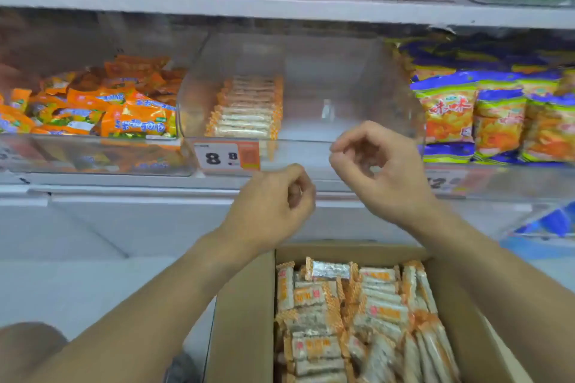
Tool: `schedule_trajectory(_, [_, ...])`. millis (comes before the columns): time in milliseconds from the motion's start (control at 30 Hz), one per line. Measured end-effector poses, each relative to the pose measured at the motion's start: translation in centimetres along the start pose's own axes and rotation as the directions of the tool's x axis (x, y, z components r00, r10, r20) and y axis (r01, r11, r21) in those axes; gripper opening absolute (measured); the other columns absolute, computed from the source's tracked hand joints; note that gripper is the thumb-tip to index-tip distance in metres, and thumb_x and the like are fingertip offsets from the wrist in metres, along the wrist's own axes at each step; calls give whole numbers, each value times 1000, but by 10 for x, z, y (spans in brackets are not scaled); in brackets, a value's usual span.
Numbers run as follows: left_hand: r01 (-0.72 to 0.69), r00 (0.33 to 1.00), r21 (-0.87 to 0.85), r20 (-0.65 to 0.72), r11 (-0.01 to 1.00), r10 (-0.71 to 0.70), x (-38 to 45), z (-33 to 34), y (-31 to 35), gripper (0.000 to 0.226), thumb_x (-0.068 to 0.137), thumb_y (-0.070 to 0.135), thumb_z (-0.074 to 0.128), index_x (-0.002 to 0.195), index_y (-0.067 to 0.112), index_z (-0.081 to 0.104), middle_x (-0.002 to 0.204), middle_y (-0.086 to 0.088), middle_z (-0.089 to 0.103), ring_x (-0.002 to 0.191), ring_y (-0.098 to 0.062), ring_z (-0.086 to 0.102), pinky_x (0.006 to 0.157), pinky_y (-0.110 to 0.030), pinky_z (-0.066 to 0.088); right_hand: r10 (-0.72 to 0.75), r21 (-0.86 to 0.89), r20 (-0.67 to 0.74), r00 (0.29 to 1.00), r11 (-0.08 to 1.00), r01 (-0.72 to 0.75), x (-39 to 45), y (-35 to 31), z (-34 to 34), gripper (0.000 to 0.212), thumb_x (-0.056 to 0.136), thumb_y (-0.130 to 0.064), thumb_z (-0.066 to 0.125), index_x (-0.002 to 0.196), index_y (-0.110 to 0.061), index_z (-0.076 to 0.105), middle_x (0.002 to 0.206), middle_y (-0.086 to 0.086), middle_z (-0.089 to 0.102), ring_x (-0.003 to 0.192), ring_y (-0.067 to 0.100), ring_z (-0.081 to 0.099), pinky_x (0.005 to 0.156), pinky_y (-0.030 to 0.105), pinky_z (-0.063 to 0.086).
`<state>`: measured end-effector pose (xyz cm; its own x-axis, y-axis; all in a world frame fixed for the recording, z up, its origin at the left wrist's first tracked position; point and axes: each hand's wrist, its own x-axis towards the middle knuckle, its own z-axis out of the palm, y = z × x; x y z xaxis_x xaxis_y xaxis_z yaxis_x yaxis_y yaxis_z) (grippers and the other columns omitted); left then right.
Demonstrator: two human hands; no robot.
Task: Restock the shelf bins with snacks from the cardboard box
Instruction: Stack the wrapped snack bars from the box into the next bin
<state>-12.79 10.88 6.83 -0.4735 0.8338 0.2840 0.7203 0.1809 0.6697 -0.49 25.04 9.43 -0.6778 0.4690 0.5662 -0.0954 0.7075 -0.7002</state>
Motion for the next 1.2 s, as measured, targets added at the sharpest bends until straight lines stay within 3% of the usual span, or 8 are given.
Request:
schedule_trajectory(133, [151, 846, 114, 498, 982, -188, -71, 92, -38, 9, 91, 25, 65, 95, 17, 68, 75, 11, 61, 69, -10, 59, 70, -20, 43, 390, -135, 262, 883, 921, -367, -125, 68, 23, 17, 82, -5, 71, 87, -19, 64, 77, 2, 65, 68, 8, 59, 67, 21, 46])
schedule_trajectory(300, [218, 575, 247, 750, 944, -329, -163, 173, -68, 47, 93, 32, 65, 134, 15, 51, 127, -3, 57, 117, -22, 56, 96, -31, 45, 740, -618, 578, 344, 672, -409, -247, 128, 10, 39, 81, -41, 72, 116, -31, 58, 121, 2, 53, 106, 20, 58, 93, 38, 50])
schedule_trajectory(433, [76, 594, 381, 725, 922, -348, -191, 193, -74, 54, 94, 34, 60, 142, 17, 40, 144, -4, 41, 135, -27, 40, 107, -41, 39, 769, -736, 637, 54, 627, -254, -290, 132, -1, 71, 76, -51, 73, 139, -24, 53, 146, 2, 40, 141, 28, 33, 112, 44, 38])
schedule_trajectory(667, [122, 573, 431, 705, 894, -418, -197, 217, -80, 54, 98, 13, 51, 148, 9, 31, 146, -13, 43, 135, -29, 39, 110, -39, 39, 793, -765, 608, 19, 593, -251, -304, 128, -10, 76, 82, -27, 80, 149, -21, 45, 158, 2, 35, 145, 26, 36, 113, 37, 39])
schedule_trajectory(833, [46, 535, 505, 716, 862, -448, -194, 223, -86, 44, 96, 11, 53, 139, 7, 46, 142, -14, 43, 132, -31, 39, 110, -40, 38, 821, -807, 571, -2, 560, -188, -307, 124, -24, 65, 82, -51, 77, 135, -19, 58, 155, 4, 38, 145, 28, 32, 112, 43, 39])
schedule_trajectory(933, [20, 546, 524, 707, 851, -449, -191, 223, -89, 28, 96, 20, 58, 123, 14, 56, 132, -12, 45, 126, -30, 40, 104, -40, 41, 817, -793, 564, 115, 576, -198, -304, 116, -27, 50, 87, -61, 66, 103, -14, 62, 124, 8, 58, 117, 27, 48, 99, 40, 40])
schedule_trajectory(1067, [109, 589, 456, 686, 883, -427, -189, 224, -85, 32, 87, 15, 67, 115, 21, 53, 126, -5, 52, 118, -25, 46, 97, -37, 45, 805, -593, 531, 264, 576, -563, -285, 103, -27, 52, 92, -67, 51, 75, -19, 43, 67, 1, 52, 65, 15, 54, 59, 29, 39])
schedule_trajectory(1200, [211, 586, 339, 706, 917, -397, -162, 204, -71, 42, 81, 33, 79, 112, 25, 51, 117, 3, 58, 105, -19, 58, 87, -34, 50, 788, -392, 518, 332, 564, -727, -240, 89, -34, 47, 92, -64, 51, 78, -20, 46, 62, -6, 43, 47, 2, 46, 56, 30, 47])
